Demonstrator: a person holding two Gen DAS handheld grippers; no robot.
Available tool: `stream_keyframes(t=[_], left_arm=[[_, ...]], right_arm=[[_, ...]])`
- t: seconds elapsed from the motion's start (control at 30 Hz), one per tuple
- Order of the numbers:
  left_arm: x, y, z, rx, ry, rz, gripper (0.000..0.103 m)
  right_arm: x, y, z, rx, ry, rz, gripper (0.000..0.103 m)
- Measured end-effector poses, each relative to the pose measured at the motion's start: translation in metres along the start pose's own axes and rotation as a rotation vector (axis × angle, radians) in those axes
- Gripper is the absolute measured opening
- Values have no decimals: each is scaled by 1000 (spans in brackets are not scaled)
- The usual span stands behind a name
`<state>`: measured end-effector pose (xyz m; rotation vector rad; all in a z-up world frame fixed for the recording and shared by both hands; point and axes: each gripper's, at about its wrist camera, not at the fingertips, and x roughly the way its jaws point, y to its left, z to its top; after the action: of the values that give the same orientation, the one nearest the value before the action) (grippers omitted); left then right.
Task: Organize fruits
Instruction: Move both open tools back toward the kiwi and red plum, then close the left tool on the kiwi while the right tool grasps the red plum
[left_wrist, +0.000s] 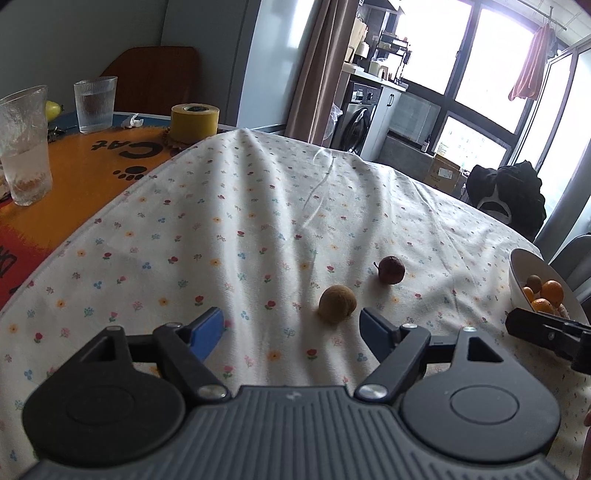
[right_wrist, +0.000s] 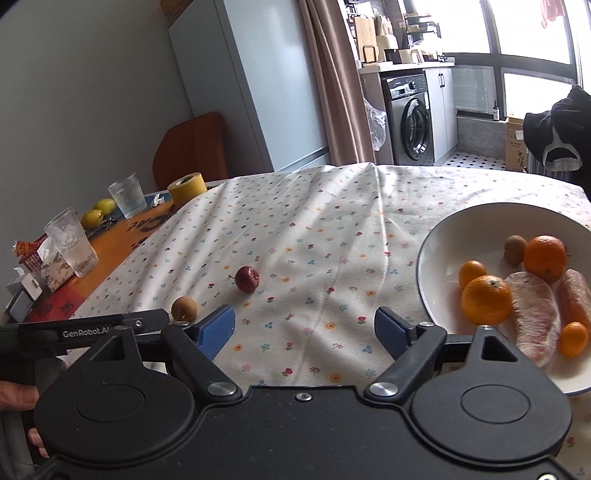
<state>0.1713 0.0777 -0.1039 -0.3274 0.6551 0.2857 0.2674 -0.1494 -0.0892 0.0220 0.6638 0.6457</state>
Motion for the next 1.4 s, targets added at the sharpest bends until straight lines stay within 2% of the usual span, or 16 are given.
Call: stream_keyframes(t=[0.23,0.4,0.53,0.6,0.67,1.4], left_arm=[[6,-5,-1,11,-21,-14,78],[10,-12,3,14,-25,-37,62],[18,-18,4,27,-15,-49,54],[23,-20,4,23,1,-58,35],[25,-17,5,2,3,-65,24],[-1,42,17,-93,-49,37,23]], right_arm=[[13,9,2,-35,27,7,82],[21,11,6,-42,30,15,82],[29,13,9,-46,37,27,82],[32,14,10,-49,40,30,81],[36,16,12,-67,40,26,81],[84,52,29,-181,82,73,54]])
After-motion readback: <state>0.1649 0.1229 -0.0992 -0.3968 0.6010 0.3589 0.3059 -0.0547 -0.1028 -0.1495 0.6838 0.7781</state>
